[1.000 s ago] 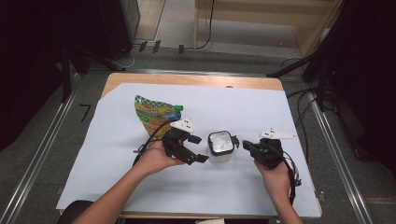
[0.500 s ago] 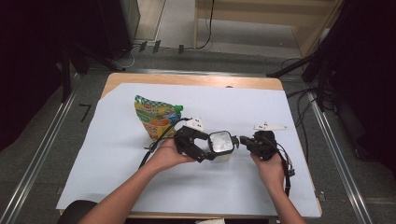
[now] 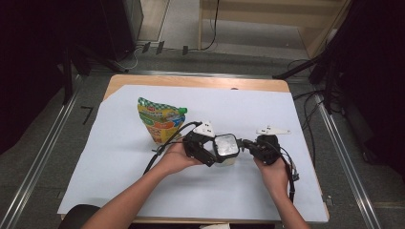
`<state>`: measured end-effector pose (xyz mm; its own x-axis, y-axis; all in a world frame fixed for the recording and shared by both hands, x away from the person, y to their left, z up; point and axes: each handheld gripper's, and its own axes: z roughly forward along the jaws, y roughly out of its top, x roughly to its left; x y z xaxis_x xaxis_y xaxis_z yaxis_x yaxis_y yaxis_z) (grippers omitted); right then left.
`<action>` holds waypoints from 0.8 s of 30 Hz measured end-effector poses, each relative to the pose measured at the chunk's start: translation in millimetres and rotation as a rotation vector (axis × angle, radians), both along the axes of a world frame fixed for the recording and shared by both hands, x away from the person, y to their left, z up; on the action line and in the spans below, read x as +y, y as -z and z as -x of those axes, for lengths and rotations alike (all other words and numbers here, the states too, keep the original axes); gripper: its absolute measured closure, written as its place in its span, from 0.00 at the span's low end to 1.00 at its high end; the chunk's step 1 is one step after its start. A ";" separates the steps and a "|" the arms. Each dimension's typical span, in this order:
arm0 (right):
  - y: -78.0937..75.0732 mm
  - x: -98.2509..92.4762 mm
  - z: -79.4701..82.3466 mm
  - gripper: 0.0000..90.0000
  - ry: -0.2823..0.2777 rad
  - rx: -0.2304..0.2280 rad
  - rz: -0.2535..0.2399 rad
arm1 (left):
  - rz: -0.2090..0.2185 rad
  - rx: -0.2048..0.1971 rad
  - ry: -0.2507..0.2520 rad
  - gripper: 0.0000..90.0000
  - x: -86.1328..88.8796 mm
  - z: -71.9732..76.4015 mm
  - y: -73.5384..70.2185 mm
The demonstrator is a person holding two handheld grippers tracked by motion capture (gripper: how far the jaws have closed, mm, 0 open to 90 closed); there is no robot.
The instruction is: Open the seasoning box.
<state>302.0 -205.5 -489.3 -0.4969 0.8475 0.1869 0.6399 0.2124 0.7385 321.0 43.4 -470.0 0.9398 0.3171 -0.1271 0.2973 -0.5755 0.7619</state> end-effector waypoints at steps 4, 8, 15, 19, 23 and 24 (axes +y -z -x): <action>0.1 0.8 0.8 1.00 0.003 -0.002 0.004 | -0.005 -0.004 0.000 0.17 0.0 0.4 -0.6; 0.0 1.0 1.0 1.00 0.003 -0.001 0.004 | -0.005 -0.010 0.002 0.17 0.4 0.7 -1.9; -0.4 2.2 2.1 1.00 -0.001 0.003 0.005 | 0.004 -0.017 0.002 0.18 1.4 1.8 -4.9; -0.5 3.0 2.6 1.00 -0.002 0.003 0.005 | 0.004 -0.019 0.004 0.17 1.7 1.9 -5.6; -0.8 3.7 3.1 1.00 -0.007 0.004 0.003 | 0.033 -0.015 -0.001 0.18 2.1 2.2 -9.5; -0.8 4.4 3.4 1.00 -0.007 0.003 0.003 | 0.033 -0.015 -0.001 0.18 2.1 2.2 -9.5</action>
<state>298.6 -201.1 -488.5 -0.5018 0.8447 0.1862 0.6410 0.2186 0.7358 318.8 45.5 -460.5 0.9412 0.3142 -0.1238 0.2867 -0.5497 0.7846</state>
